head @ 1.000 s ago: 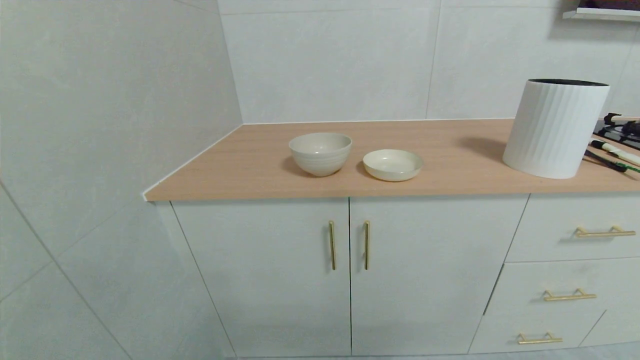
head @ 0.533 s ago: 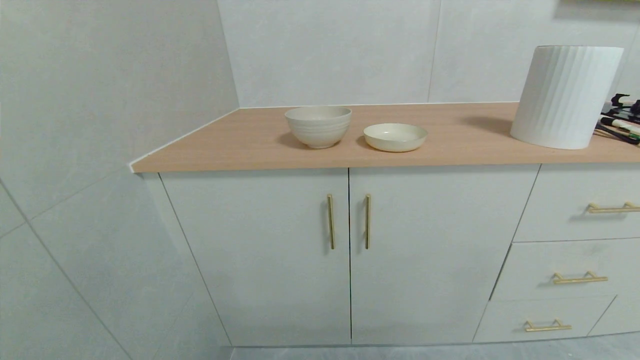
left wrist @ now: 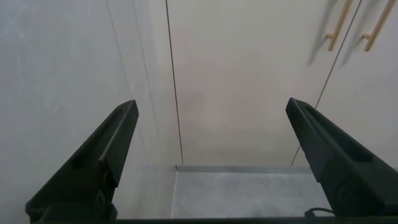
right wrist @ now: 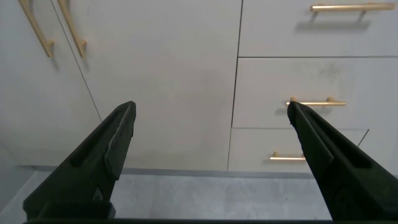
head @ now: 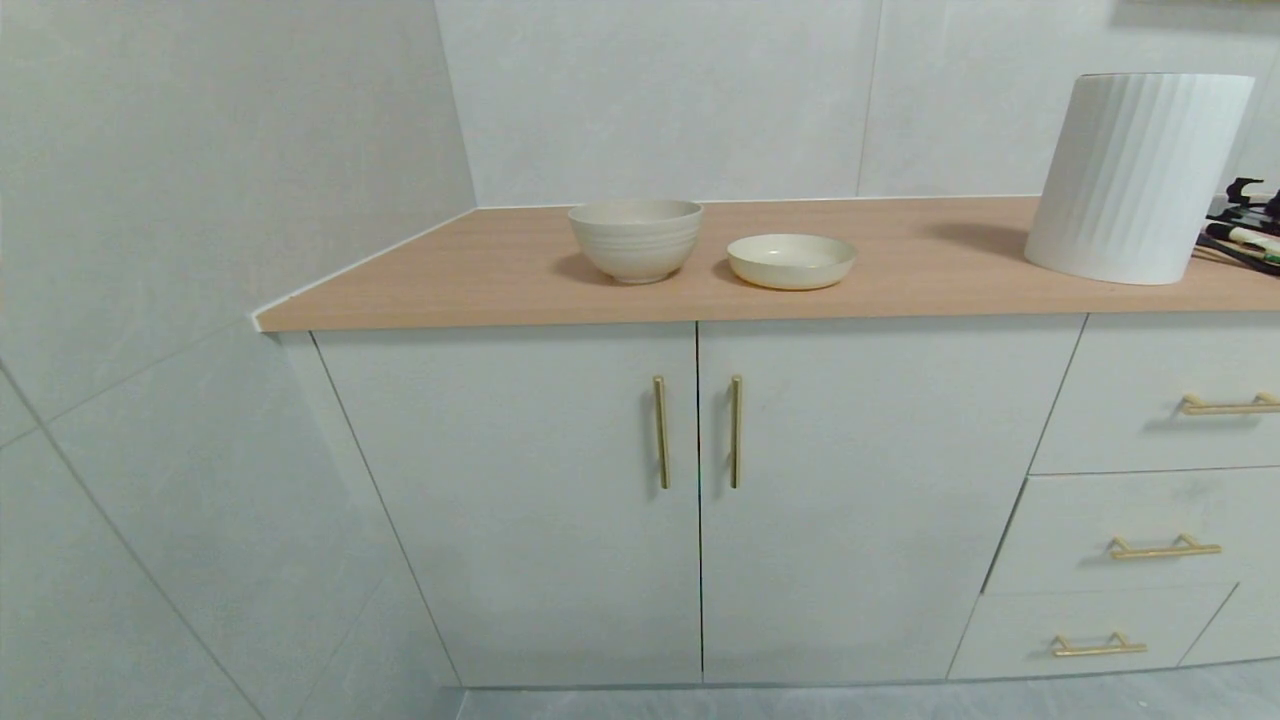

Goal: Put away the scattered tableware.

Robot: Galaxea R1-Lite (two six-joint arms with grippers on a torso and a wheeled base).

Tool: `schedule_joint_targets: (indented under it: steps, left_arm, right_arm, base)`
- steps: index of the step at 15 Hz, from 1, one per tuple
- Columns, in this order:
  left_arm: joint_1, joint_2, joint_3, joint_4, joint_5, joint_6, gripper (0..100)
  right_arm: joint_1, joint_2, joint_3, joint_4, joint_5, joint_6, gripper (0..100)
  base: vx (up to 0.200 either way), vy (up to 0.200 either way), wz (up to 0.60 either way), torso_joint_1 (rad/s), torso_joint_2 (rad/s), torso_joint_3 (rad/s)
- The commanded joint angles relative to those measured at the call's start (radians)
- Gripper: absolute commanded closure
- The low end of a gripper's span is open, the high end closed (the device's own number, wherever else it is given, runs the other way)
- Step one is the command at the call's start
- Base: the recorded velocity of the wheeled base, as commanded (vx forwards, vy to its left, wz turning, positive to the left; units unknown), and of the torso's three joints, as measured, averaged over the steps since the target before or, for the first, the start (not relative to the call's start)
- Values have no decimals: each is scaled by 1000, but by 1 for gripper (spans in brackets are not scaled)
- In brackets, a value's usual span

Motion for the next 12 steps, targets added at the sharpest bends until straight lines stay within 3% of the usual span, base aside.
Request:
schedule_joint_targets:
  steps: [1,8,9,10,12]
  left_arm:
    - [0,0,0,0,1,0,0]
    - [0,0,0,0,-1,1,0]
    - [0,0,0,0,-1,1,0]
    - [0,0,0,0,-1,1,0]
    - [0,0,0,0,-1,1,0]
  right_arm:
    - [0,2,0,0,2,-16,0]
    - [0,0,-2,0,2,-18,0]
    - [0,3,-57,-5,11,-4,0]
    - [13,63,-199,21,39,77,0]
    - [28,192,-256,72,181,88,0]
  base:
    - [0,0,0,0,0,0]
    - [0,0,0,0,0,0]
    - [0,0,0,0,0,0]
    - [0,0,0,0,0,0]
    - [0,0,0,0,0,0]
